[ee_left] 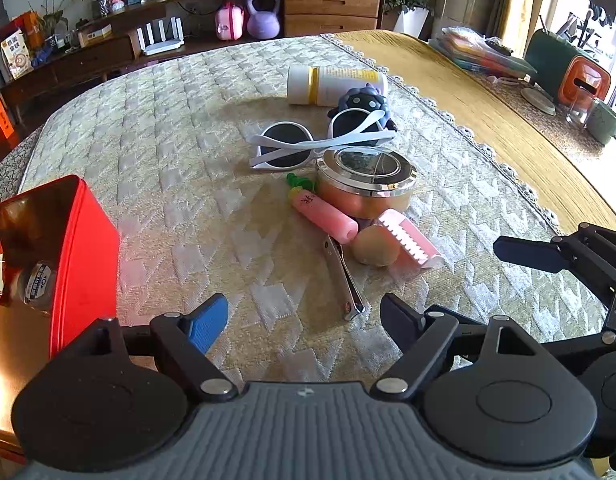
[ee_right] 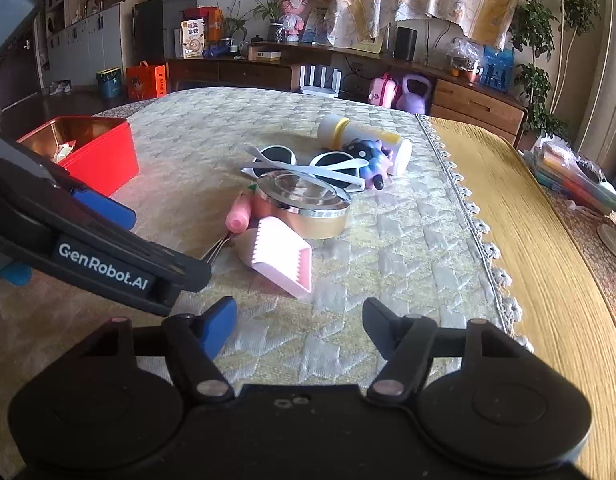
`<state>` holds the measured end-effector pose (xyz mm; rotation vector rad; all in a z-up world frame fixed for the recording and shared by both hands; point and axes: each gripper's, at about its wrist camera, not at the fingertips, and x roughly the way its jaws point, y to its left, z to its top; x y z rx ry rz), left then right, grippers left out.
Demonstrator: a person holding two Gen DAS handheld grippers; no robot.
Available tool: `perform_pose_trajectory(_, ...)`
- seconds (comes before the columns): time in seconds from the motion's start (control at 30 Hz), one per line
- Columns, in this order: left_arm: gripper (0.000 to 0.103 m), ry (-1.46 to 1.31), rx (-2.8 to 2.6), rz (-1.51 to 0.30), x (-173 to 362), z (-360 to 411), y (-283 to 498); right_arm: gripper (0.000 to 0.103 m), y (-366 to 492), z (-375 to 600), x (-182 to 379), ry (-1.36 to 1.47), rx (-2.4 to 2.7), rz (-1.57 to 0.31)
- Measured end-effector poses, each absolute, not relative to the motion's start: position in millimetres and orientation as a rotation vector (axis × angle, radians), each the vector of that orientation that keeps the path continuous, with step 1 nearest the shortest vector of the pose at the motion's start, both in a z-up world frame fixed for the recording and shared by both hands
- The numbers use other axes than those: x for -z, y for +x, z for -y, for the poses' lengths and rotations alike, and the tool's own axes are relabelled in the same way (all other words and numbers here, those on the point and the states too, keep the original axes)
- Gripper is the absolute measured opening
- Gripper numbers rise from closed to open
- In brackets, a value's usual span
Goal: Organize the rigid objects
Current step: 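Grasp the nail clipper with the left tool while the right tool grasps the pink comb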
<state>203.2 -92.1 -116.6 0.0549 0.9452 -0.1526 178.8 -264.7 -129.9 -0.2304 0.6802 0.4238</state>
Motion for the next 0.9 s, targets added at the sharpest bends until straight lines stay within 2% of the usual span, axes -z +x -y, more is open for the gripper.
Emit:
perform_pose_trajectory(0.2,0.082,0.081,0.137,-0.92,120.1,97.0,207.8,0.05,186.2,254.9,134.5,-0.264,-0.429,-0.668)
perform_pose_trajectory(0.27,0.078,0.082,0.136,-0.916,120.2,98.4,209.4,0.046,187.7,252.2,135.6,-0.27,-0.433,-0.66)
perform_pose_trajectory(0.33,0.069,0.072,0.142,-0.925,120.6,98.4,212.3,0.043,188.1,250.5,135.7,-0.278,-0.439,-0.651)
perform_pose_trajectory(0.6,0.049,0.08,0.156,-0.926,124.8,96.9,214.4,0.033,191.4,250.1,135.5,-0.289,-0.457,-0.629)
perform_pose_trajectory(0.63,0.046,0.083,0.157,-0.923,125.0,96.3,214.2,0.031,191.2,250.4,135.9,-0.285,-0.459,-0.627)
perform_pose_trajectory(0.67,0.044,0.087,0.157,-0.921,125.0,95.7,214.2,0.023,191.1,251.2,136.0,-0.277,-0.458,-0.628)
perform_pose_trajectory(0.8,0.03,0.113,0.176,-0.906,124.4,97.9,211.7,0.017,189.6,255.6,134.2,-0.238,-0.452,-0.622)
perform_pose_trajectory(0.9,0.015,0.128,0.189,-0.902,123.8,101.0,209.1,0.012,187.2,258.3,131.7,-0.213,-0.439,-0.619)
